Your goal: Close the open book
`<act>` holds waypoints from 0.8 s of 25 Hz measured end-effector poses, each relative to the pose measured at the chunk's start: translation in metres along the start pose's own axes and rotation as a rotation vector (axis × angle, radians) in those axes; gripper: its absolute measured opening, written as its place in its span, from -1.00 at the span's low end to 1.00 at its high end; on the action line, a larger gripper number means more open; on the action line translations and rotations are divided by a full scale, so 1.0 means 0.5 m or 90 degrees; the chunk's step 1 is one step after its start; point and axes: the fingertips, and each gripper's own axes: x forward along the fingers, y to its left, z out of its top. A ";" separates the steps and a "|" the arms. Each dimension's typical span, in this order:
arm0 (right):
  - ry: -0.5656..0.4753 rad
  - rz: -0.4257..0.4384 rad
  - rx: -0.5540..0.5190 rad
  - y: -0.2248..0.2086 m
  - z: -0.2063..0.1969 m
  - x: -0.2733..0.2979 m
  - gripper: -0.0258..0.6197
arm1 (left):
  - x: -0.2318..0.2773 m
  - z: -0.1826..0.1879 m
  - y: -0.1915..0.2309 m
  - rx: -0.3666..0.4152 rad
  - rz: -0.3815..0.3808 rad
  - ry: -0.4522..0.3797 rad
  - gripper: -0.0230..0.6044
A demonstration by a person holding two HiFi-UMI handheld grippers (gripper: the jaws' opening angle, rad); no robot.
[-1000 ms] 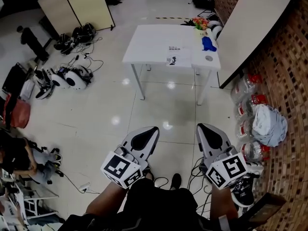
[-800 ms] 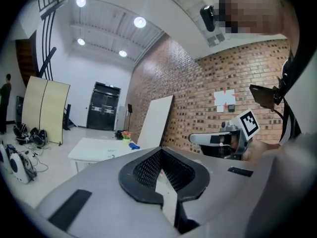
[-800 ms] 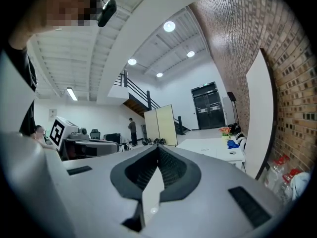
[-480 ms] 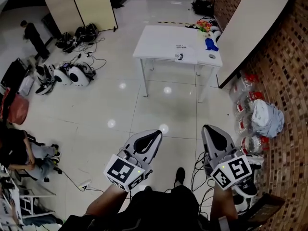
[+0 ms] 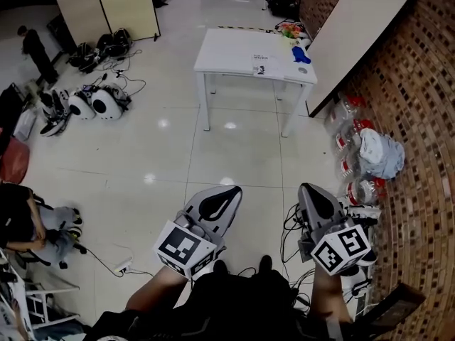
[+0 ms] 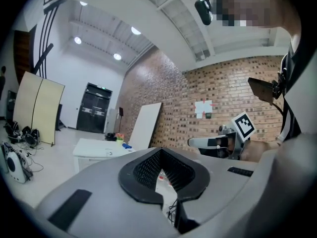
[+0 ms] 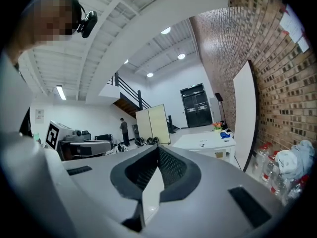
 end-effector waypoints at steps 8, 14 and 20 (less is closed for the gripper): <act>-0.016 -0.003 -0.023 -0.001 0.029 -0.091 -0.92 | -0.001 0.032 -0.082 0.013 0.013 -0.006 -0.92; -0.025 0.010 -0.037 -0.033 0.043 -0.151 -0.92 | 0.033 0.041 -0.157 0.019 0.012 -0.024 -0.92; -0.026 0.009 -0.035 -0.052 0.041 -0.181 -0.92 | 0.046 0.038 -0.182 0.017 0.022 -0.014 -0.92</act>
